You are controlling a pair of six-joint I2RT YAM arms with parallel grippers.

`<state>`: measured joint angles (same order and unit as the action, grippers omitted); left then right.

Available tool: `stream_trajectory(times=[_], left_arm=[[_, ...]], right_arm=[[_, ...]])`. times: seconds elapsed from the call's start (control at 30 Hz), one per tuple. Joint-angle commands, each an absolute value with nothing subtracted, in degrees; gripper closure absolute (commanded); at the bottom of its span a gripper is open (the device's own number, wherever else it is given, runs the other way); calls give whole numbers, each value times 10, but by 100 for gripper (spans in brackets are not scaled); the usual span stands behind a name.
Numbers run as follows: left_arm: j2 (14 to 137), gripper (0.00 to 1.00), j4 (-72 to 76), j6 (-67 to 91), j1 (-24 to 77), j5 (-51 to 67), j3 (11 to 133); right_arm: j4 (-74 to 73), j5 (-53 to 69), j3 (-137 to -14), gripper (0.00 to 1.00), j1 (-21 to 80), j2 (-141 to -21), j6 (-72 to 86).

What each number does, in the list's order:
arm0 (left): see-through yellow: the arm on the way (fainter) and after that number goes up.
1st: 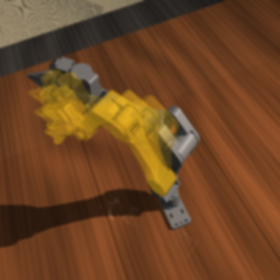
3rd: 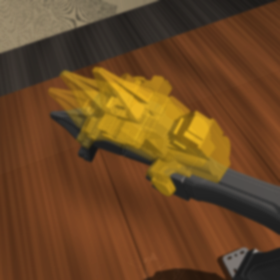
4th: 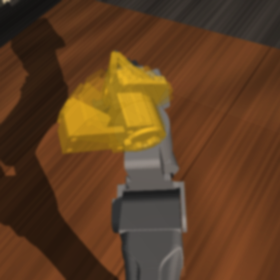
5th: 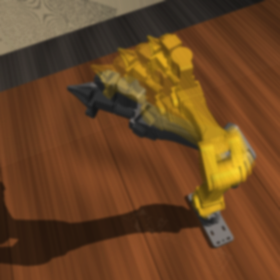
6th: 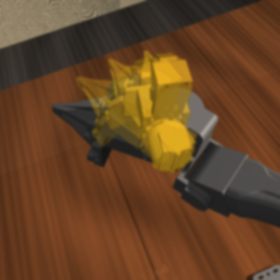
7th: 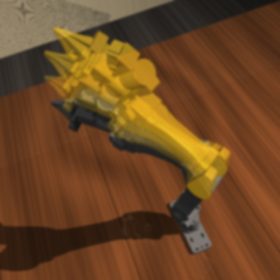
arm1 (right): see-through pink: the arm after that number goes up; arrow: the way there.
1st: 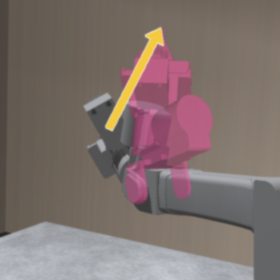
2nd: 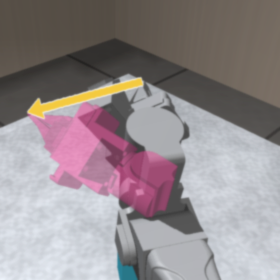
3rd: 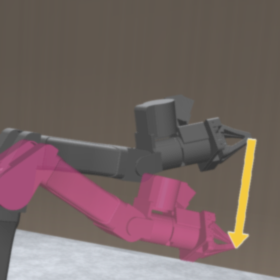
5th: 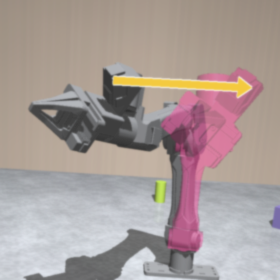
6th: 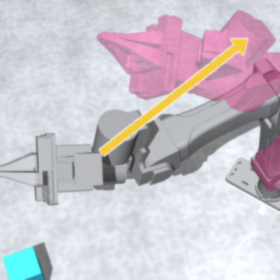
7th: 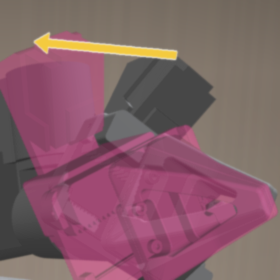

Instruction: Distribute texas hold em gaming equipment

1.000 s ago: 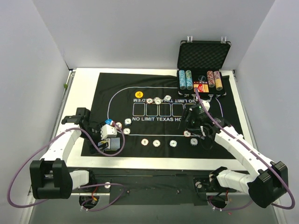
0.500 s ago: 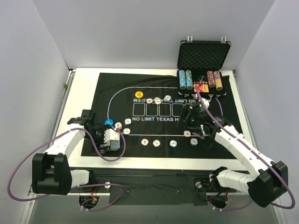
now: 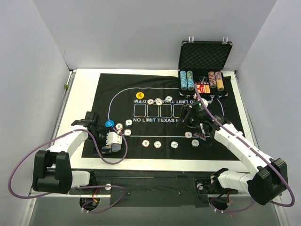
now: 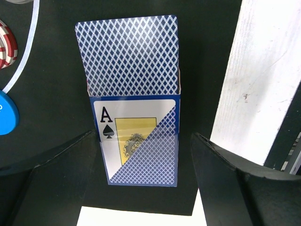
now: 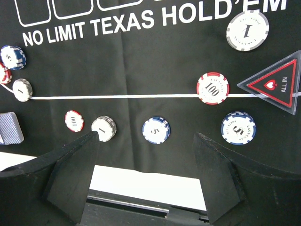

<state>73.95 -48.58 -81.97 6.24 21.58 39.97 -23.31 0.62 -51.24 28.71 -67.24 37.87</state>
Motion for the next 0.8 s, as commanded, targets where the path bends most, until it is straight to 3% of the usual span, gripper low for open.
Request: stream_trajectory(times=[0.0, 0.47, 0.6, 0.77], left_arm=[[748, 10, -465, -832, 65, 216, 395], [766, 12, -443, -845, 73, 216, 377], [766, 25, -453, -853, 76, 216, 377], [756, 51, -470, -858, 77, 221, 383]], right_arm=[[-231, 20, -540, 24, 281, -683, 374], [-231, 41, -558, 25, 280, -695, 375], [-230, 48, -559, 25, 281, -700, 379], [-214, 62, -548, 25, 283, -700, 388]])
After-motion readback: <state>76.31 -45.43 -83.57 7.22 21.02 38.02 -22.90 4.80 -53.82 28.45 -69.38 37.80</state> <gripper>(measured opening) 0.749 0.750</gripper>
